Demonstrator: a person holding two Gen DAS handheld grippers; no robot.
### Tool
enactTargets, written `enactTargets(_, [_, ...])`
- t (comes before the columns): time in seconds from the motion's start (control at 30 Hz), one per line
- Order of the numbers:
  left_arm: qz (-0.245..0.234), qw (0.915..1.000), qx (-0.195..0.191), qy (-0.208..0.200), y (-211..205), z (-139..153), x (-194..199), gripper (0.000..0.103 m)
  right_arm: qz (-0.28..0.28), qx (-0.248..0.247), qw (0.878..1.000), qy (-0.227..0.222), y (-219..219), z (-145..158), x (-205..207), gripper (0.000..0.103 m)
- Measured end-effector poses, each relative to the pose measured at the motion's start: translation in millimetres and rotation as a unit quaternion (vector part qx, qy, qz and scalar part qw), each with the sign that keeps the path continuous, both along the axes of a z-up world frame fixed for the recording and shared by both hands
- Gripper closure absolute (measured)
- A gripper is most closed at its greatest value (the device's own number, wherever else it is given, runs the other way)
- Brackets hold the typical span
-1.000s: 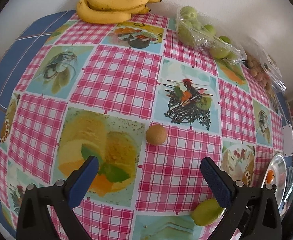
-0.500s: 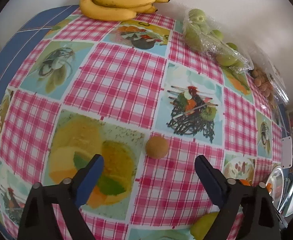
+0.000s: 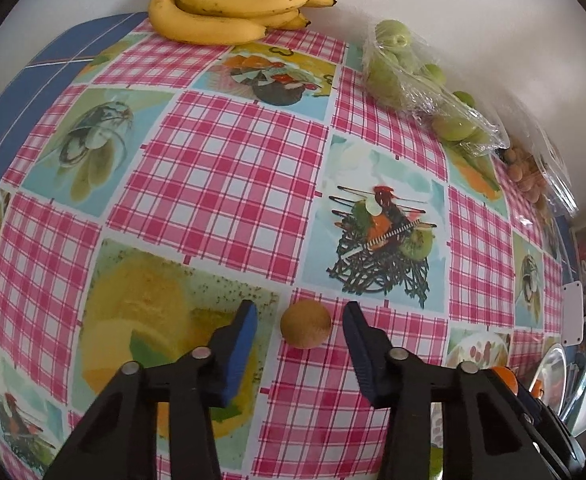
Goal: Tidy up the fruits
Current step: 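Close the left gripper on the kiwi while the right gripper closes on the tangerine, then carry the kiwi in the left gripper and tangerine in the right over the steel bowl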
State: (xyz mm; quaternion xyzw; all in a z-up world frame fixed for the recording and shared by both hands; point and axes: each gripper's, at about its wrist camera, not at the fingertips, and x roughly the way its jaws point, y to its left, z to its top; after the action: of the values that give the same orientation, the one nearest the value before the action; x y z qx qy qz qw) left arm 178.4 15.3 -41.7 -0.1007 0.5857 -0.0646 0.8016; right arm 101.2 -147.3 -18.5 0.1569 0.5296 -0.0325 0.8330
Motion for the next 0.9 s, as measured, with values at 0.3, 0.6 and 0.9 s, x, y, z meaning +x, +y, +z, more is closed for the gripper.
enactTargets(0.3, [0.005,0.9997,-0.023,-0.005,5,0,0,0.075,0.0,0.002,1.0,-0.003,-3,2,-1,0.067])
enactTargets(0.6, [0.008,0.9988,-0.034,-0.035,12,33,-9,0.075,-0.003,0.006,1.0,-0.019,-4,15,-5,0.067])
enactTargets(0.9, [-0.005,0.9982,-0.037,-0.046,6,47,-17,0.075,-0.011,0.011,1.0,-0.005,-10,15,-9,0.067])
